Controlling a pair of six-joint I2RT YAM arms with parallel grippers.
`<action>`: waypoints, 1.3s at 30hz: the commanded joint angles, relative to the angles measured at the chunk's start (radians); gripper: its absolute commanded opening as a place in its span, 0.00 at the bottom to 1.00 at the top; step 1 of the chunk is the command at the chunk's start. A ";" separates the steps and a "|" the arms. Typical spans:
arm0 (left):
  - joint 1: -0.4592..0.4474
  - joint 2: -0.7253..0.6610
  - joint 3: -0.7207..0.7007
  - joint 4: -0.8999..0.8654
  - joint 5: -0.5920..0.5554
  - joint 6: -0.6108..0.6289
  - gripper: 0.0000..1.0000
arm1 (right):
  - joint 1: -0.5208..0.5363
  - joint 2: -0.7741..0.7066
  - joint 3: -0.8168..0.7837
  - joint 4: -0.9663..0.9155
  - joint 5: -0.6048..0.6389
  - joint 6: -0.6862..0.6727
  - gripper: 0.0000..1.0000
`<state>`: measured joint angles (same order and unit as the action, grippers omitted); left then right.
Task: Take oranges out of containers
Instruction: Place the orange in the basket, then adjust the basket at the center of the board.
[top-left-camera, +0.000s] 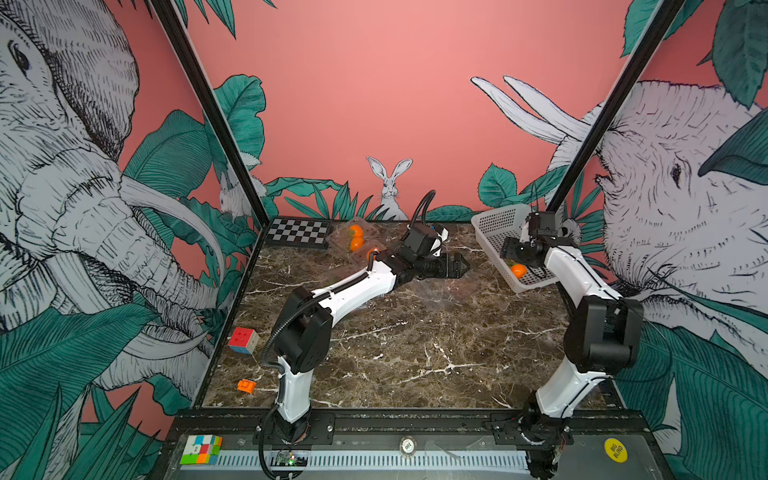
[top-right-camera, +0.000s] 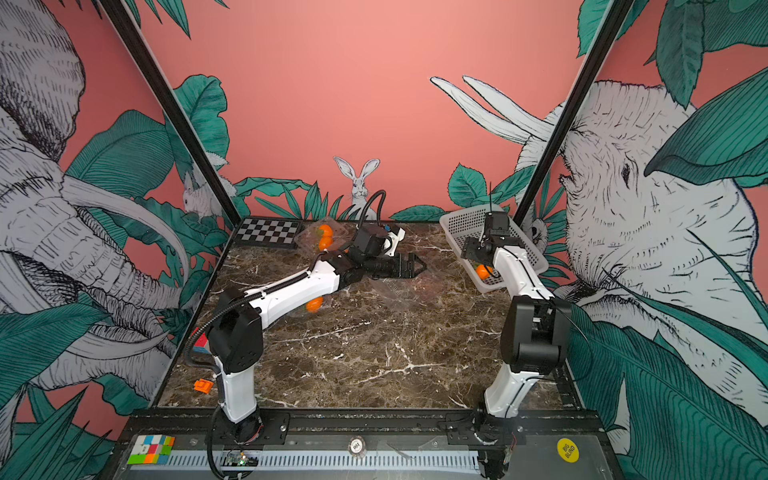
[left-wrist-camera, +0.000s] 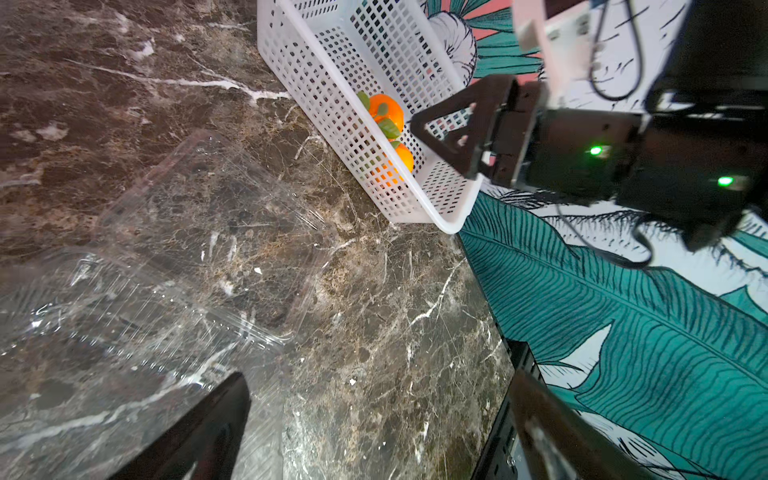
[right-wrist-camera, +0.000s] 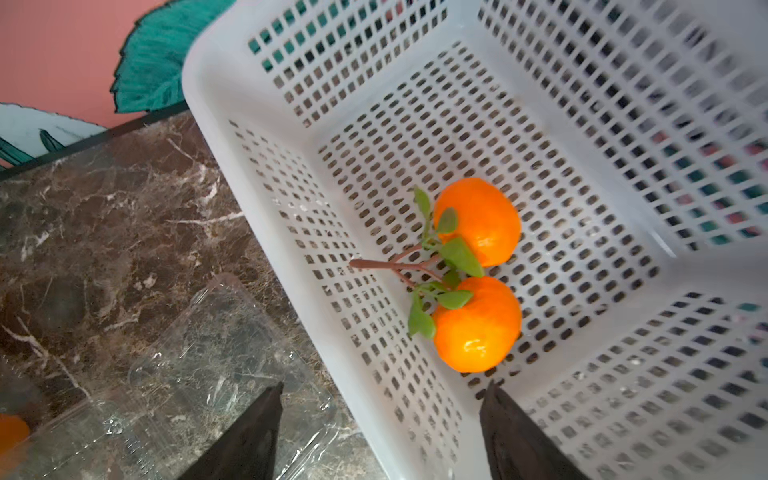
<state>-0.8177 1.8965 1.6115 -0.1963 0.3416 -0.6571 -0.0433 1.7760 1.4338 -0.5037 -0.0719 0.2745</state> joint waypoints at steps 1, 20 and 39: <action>-0.003 -0.067 -0.046 -0.006 -0.016 0.011 0.99 | 0.014 0.033 -0.022 -0.008 0.012 -0.054 0.69; -0.002 -0.103 -0.138 0.041 -0.013 -0.021 0.99 | 0.094 0.079 -0.031 -0.024 0.017 -0.001 0.24; -0.001 -0.144 -0.185 0.047 -0.033 -0.018 0.99 | 0.168 0.075 -0.024 -0.016 0.023 -0.018 0.09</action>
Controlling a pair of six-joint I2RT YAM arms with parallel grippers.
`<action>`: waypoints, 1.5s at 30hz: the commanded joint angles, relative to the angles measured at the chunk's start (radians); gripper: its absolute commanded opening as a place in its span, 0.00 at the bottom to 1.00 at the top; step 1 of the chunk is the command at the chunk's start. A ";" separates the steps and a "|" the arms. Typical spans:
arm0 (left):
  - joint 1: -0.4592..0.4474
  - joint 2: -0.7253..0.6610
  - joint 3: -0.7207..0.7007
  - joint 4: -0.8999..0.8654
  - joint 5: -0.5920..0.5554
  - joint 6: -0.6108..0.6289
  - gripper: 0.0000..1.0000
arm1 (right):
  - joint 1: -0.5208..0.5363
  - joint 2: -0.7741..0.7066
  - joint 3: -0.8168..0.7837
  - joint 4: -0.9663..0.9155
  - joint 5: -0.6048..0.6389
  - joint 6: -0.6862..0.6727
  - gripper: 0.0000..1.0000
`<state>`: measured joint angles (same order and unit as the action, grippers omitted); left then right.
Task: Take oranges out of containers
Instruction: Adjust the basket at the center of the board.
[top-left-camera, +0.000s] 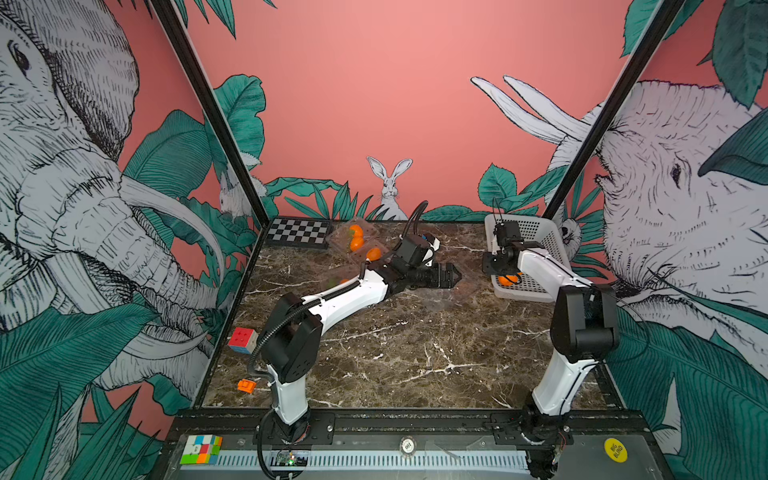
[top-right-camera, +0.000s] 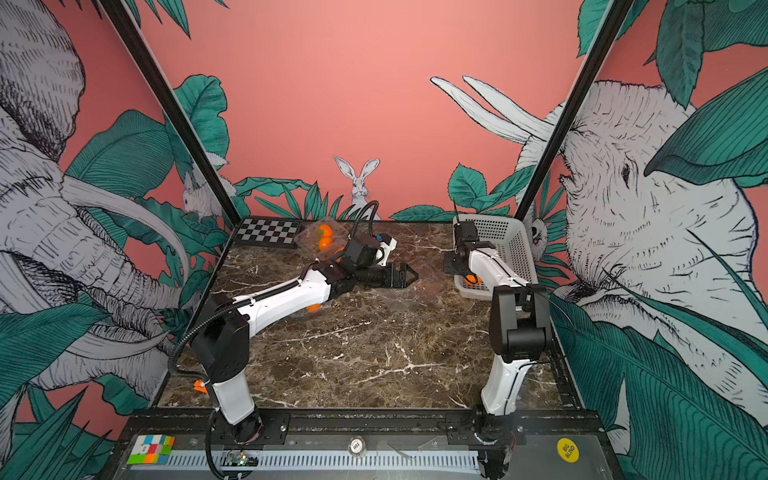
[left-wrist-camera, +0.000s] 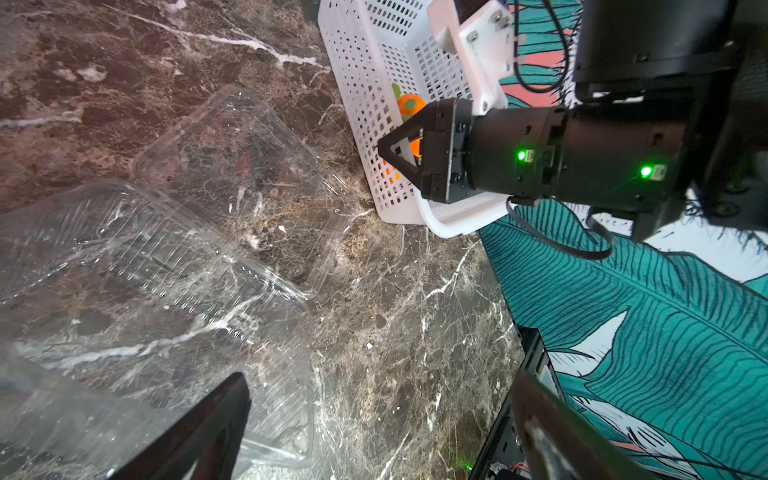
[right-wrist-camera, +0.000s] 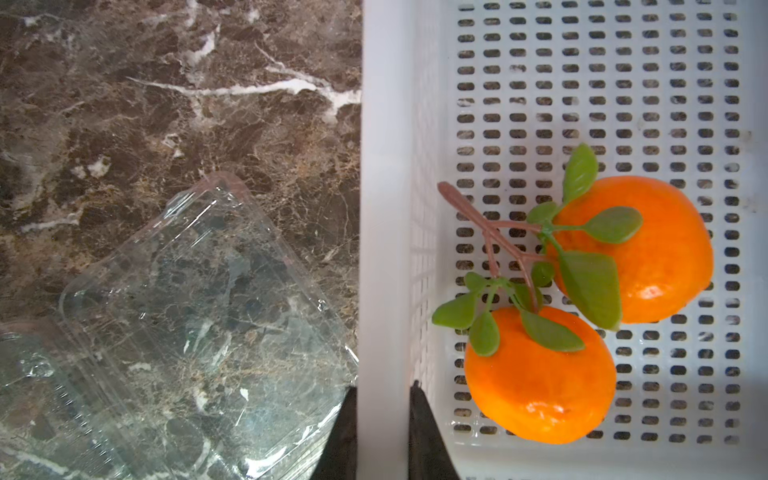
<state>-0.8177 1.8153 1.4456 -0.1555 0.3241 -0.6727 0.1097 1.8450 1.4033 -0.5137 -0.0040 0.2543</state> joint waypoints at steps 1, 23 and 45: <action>0.001 -0.065 -0.024 0.008 -0.016 -0.003 0.99 | 0.019 0.006 0.006 -0.007 -0.044 -0.003 0.08; 0.073 -0.155 -0.053 -0.065 -0.057 0.038 0.99 | 0.056 -0.101 0.036 -0.082 -0.013 -0.071 0.49; 0.144 -0.327 -0.227 -0.103 -0.078 0.045 0.99 | 0.255 -0.342 -0.383 0.202 -0.158 0.576 0.80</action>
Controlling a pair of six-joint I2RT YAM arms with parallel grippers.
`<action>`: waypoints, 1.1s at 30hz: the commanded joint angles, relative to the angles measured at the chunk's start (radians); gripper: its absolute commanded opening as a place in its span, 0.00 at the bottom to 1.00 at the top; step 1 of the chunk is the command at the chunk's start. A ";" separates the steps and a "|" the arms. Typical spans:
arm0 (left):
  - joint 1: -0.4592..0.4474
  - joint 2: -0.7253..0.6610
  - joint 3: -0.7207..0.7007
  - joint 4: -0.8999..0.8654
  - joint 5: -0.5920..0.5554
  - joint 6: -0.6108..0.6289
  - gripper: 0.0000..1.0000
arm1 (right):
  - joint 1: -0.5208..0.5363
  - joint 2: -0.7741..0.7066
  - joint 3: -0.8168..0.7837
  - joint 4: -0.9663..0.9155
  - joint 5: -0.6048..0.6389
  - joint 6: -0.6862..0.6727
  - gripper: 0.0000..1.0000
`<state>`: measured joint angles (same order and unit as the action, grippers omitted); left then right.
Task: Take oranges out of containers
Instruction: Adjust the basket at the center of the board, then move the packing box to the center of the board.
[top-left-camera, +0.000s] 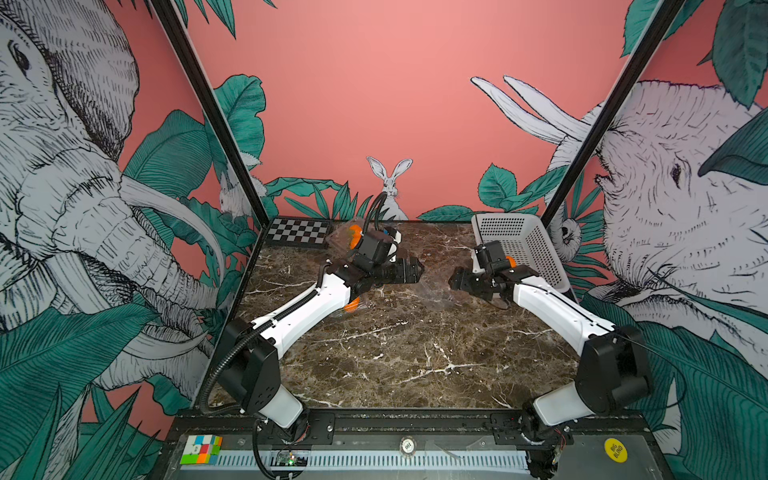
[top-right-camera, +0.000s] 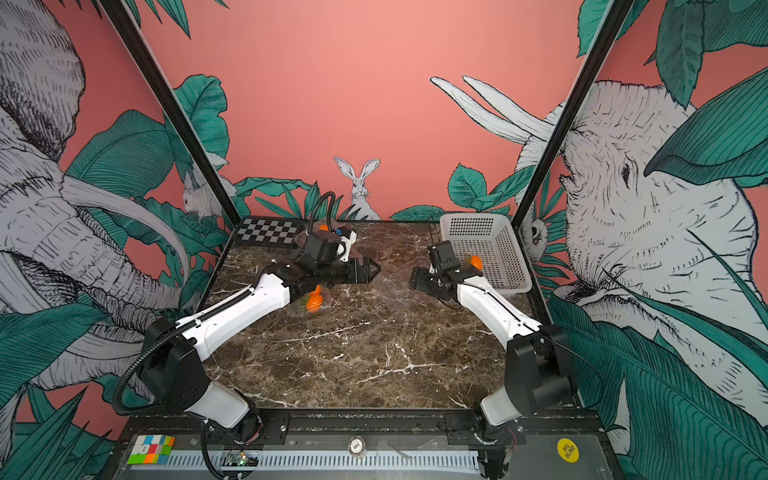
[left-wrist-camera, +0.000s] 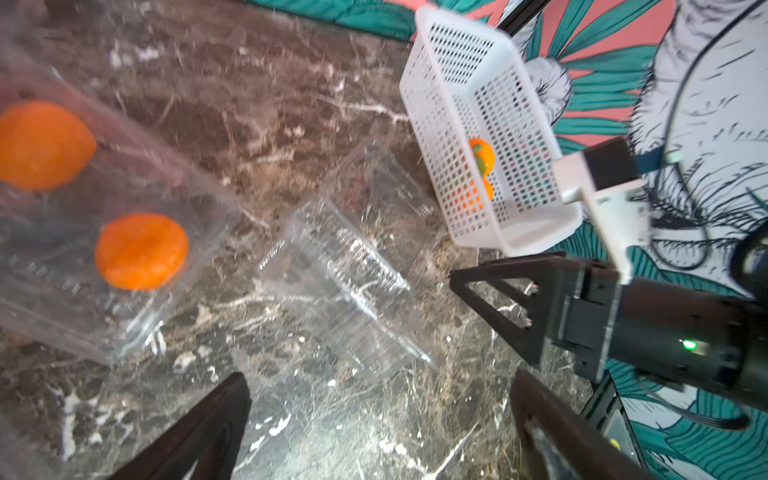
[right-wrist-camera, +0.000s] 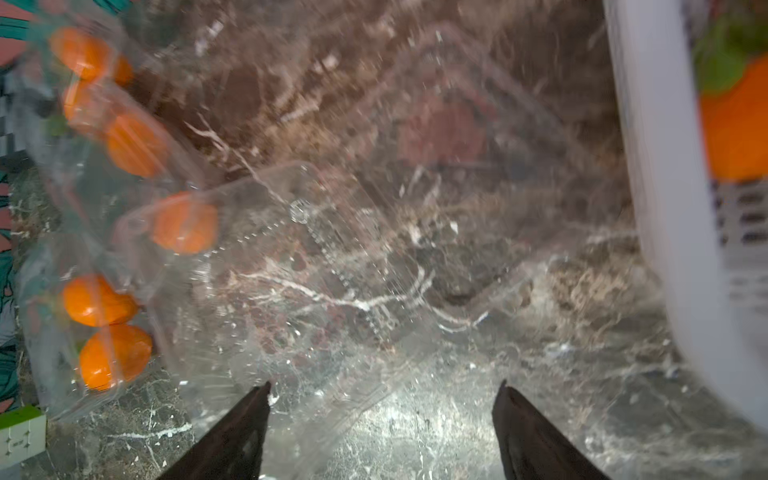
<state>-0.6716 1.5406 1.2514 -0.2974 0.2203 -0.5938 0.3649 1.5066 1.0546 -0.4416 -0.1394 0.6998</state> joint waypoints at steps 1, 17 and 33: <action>-0.003 -0.062 -0.051 0.049 0.028 -0.040 0.99 | 0.000 0.004 -0.055 0.159 -0.035 0.147 0.79; -0.003 -0.084 -0.123 0.074 0.039 -0.055 0.99 | 0.091 0.148 -0.145 0.336 -0.087 0.259 0.54; -0.002 -0.095 -0.132 0.056 0.024 -0.030 0.99 | 0.140 0.155 -0.069 0.198 0.102 0.144 0.25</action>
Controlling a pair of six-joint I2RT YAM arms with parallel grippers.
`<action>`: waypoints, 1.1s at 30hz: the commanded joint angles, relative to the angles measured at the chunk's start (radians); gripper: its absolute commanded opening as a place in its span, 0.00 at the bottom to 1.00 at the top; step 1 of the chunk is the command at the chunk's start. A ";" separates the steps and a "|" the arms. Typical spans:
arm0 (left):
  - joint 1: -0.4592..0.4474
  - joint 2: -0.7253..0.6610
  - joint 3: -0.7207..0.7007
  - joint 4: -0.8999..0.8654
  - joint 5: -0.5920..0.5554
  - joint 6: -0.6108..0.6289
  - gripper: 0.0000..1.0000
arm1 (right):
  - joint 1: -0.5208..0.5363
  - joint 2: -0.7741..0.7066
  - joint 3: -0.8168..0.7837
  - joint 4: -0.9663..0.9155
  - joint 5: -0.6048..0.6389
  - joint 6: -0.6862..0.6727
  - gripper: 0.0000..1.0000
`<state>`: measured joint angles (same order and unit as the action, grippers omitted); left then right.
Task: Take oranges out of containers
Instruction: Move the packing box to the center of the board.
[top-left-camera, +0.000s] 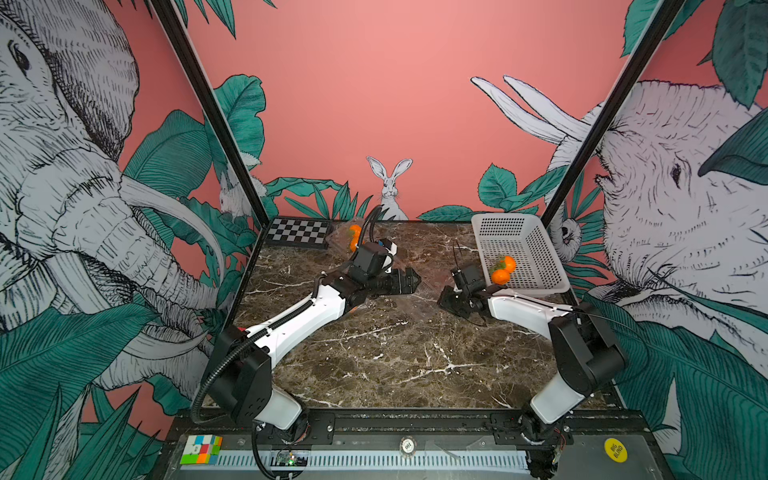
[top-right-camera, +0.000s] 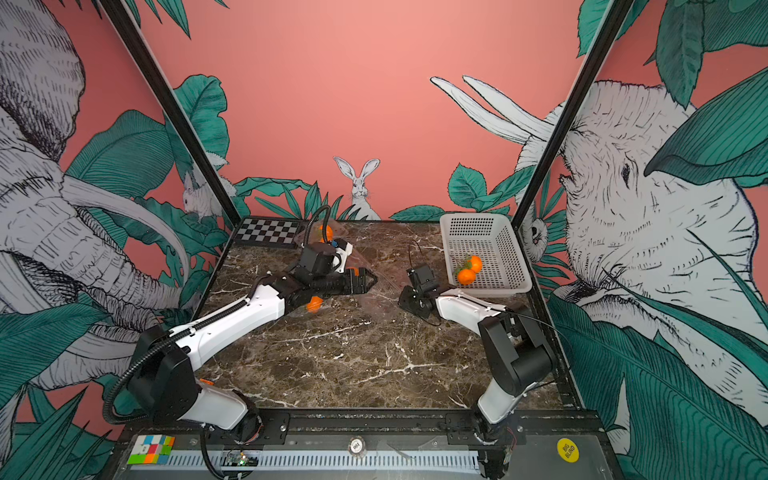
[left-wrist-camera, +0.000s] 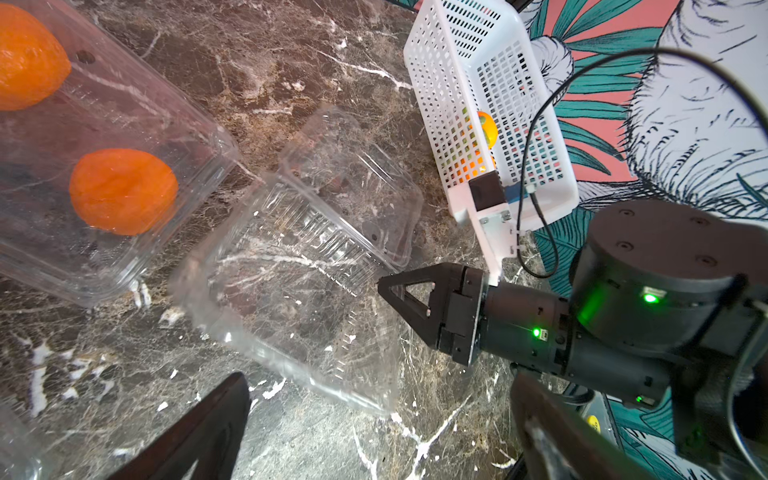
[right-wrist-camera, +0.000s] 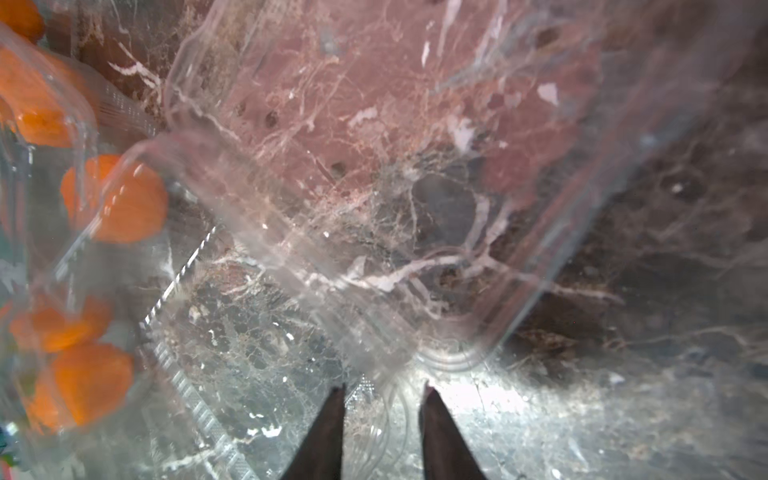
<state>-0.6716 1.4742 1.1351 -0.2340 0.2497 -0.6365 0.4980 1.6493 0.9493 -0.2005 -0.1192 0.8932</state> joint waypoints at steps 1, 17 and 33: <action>-0.001 -0.029 -0.013 -0.010 -0.004 0.014 0.99 | 0.007 0.019 0.056 -0.061 0.096 -0.068 0.23; 0.005 -0.038 0.006 -0.030 -0.019 0.031 0.99 | 0.006 0.082 0.279 -0.242 0.297 -0.315 0.09; 0.091 0.004 0.167 -0.118 -0.042 0.110 0.99 | -0.133 0.344 0.720 -0.288 0.340 -0.490 0.06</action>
<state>-0.6033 1.4723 1.2846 -0.3096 0.2123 -0.5449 0.3843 1.9320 1.6146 -0.4854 0.2348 0.4244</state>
